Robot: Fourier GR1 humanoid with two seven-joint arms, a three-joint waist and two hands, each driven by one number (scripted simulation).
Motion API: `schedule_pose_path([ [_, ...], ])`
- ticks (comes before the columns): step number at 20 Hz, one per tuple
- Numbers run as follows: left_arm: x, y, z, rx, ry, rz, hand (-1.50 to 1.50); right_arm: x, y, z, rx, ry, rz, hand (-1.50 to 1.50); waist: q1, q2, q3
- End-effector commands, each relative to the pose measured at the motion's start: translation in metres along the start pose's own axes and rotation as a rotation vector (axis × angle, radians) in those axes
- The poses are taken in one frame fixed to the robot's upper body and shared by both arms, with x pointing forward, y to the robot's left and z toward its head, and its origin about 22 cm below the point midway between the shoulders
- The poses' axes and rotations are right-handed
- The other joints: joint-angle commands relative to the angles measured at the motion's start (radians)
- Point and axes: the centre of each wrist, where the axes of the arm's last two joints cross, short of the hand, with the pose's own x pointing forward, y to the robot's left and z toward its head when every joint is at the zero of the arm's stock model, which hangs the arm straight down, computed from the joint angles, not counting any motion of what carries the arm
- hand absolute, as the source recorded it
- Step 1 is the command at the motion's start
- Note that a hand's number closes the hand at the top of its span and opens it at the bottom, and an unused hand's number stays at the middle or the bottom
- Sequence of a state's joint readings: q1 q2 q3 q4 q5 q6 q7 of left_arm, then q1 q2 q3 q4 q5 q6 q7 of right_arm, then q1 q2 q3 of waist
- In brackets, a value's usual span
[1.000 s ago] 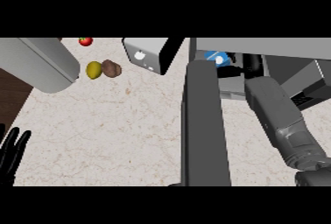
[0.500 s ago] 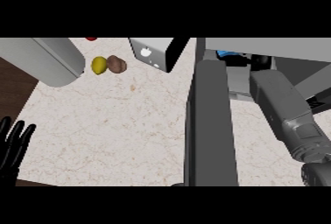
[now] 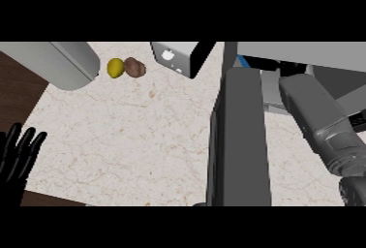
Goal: Pick up the milk, place it into the microwave and close the microwave
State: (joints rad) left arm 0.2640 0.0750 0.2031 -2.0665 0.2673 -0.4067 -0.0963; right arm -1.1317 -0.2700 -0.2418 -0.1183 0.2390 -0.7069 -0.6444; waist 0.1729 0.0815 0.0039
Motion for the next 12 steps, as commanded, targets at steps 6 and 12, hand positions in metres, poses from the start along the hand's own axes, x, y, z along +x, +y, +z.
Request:
schedule_pose_path([
  [6,-0.004,-0.009,-0.014,-0.039,0.007,-0.008,-1.50,0.015,0.017,0.004,0.085,0.097,-0.088,-1.50,0.006,0.007,0.004],
  [12,-0.010,-0.016,-0.013,-0.059,0.015,0.003,-1.50,0.012,0.022,0.012,0.137,0.099,-0.194,-1.50,0.009,0.009,0.005],
])
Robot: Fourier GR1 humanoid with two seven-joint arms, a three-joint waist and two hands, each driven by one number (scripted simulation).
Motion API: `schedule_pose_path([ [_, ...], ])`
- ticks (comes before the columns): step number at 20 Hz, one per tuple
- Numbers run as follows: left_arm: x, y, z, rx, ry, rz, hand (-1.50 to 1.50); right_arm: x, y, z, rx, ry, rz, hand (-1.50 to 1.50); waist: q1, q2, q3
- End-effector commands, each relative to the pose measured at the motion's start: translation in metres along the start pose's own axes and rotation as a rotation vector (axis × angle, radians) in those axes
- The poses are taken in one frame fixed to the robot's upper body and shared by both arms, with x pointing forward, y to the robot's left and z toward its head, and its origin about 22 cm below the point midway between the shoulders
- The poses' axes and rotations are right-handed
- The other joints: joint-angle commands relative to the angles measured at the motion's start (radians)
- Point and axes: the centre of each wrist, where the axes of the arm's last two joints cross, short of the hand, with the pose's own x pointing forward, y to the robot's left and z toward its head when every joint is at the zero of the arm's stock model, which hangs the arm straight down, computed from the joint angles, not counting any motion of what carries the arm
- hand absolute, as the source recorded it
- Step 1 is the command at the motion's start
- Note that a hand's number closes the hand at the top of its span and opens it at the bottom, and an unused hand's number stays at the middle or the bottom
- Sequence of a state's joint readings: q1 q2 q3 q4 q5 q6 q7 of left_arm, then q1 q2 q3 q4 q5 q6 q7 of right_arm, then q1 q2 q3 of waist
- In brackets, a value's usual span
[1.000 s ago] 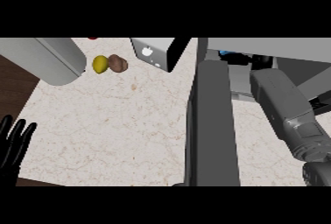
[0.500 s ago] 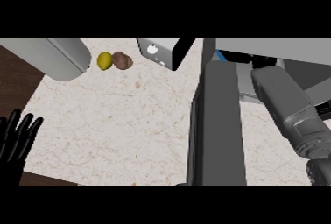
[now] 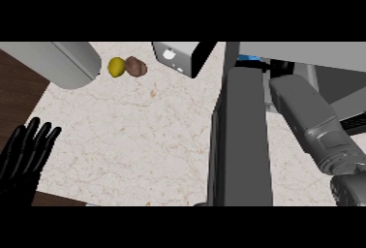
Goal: Pick up the milk, place it into the microwave and close the microwave
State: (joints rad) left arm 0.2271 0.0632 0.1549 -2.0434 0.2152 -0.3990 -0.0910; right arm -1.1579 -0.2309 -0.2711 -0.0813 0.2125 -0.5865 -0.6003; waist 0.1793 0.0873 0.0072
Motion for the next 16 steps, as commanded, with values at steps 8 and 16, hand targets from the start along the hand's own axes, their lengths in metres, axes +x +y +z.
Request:
schedule_pose_path([
  [8,-0.005,-0.017,-0.009,-0.025,0.004,-0.006,-1.50,-0.010,-0.001,0.007,0.039,0.042,-0.085,-1.50,-0.023,-0.014,-0.001],
  [16,-0.005,-0.026,-0.012,-0.049,0.012,-0.006,-1.50,-0.037,-0.014,0.021,0.059,0.032,-0.062,-1.50,-0.037,-0.017,0.000],
])
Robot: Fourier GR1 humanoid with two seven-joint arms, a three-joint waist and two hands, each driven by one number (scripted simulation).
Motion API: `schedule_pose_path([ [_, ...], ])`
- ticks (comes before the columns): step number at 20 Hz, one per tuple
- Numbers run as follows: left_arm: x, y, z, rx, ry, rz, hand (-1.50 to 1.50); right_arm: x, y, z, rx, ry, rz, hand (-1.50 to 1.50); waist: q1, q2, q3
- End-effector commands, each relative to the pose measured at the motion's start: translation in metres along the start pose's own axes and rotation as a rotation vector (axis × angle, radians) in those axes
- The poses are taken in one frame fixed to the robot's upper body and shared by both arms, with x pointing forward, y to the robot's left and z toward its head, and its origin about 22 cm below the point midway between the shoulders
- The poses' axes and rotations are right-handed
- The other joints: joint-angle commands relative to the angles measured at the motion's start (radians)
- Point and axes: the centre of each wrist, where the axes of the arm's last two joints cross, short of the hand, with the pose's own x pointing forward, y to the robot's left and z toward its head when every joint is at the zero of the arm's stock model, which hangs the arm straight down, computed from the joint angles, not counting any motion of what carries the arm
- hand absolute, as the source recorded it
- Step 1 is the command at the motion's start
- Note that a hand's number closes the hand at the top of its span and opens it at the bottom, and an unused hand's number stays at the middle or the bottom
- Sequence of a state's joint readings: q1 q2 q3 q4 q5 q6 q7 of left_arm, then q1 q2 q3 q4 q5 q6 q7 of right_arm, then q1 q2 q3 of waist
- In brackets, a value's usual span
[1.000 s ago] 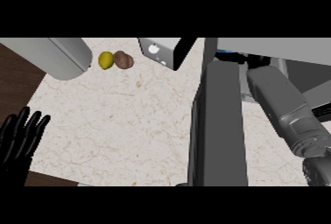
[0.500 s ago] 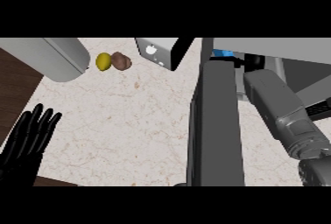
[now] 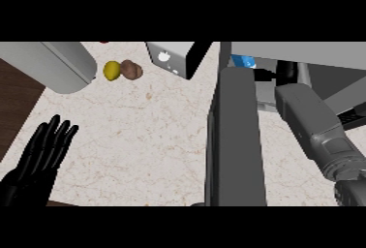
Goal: Pick up the milk, place it into the microwave and close the microwave
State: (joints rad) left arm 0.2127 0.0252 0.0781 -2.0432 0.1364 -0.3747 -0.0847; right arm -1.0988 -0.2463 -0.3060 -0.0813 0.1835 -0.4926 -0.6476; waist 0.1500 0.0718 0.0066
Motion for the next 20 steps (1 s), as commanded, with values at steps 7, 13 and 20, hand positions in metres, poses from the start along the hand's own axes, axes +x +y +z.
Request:
schedule_pose_path([
  [7,-0.003,-0.019,-0.003,-0.021,-0.011,0.013,-1.50,-0.015,-0.004,0.011,0.059,0.002,-0.100,-1.50,-0.020,-0.015,0.000],
  [13,-0.004,-0.017,0.001,0.007,-0.002,-0.008,-1.50,-0.030,-0.022,0.014,0.065,0.014,-0.124,-1.50,-0.039,-0.026,-0.001],
  [20,-0.014,-0.023,-0.012,-0.066,0.059,0.031,-1.50,-0.042,0.007,0.044,0.130,0.018,-0.231,-1.50,-0.075,-0.037,-0.002],
])
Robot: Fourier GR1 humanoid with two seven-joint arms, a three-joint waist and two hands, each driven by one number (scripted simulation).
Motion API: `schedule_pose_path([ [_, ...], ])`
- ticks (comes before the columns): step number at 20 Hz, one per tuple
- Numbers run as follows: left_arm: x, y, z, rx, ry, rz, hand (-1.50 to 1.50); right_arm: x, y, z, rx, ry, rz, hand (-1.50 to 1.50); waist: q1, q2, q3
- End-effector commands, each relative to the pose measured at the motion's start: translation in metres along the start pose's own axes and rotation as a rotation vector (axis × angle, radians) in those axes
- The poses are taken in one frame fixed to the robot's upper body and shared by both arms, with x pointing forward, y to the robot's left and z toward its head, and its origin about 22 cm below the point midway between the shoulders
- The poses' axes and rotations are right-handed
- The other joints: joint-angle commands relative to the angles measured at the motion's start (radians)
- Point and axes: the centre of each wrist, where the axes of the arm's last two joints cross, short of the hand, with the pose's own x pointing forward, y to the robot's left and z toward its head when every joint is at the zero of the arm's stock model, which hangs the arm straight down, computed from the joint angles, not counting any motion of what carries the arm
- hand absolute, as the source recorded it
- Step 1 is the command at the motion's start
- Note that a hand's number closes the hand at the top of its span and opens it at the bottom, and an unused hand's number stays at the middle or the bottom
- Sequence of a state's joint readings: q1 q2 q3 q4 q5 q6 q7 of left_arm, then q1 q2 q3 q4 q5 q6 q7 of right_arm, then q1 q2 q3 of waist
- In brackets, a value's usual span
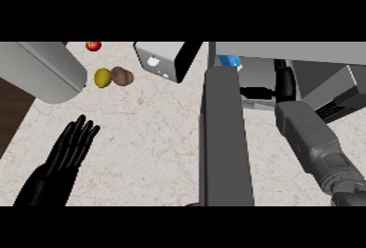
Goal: Pick up the milk, place it into the microwave and close the microwave
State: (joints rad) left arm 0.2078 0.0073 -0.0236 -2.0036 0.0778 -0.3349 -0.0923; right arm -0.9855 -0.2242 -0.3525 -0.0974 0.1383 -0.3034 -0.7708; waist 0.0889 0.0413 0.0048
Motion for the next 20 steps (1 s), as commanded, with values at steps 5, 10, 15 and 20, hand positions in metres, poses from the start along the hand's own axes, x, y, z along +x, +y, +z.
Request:
schedule_pose_path([
  [5,-0.019,-0.007,-0.002,-0.072,0.051,0.039,-1.50,-0.025,0.005,0.031,0.066,0.003,-0.179,-1.50,-0.037,-0.017,-0.002],
  [10,-0.024,-0.013,-0.008,-0.208,0.066,0.001,-1.50,-0.043,0.017,0.059,0.096,0.007,-0.261,-1.50,-0.060,-0.029,-0.003],
  [15,-0.036,-0.019,-0.037,-0.314,0.112,0.000,1.50,-0.061,0.011,0.084,0.088,-0.010,-0.242,-1.50,-0.080,-0.035,-0.004],
  [20,-0.064,-0.041,-0.039,-0.334,0.149,-0.030,1.50,-0.077,-0.008,0.108,0.125,-0.041,-0.260,-1.50,-0.108,-0.047,-0.006],
])
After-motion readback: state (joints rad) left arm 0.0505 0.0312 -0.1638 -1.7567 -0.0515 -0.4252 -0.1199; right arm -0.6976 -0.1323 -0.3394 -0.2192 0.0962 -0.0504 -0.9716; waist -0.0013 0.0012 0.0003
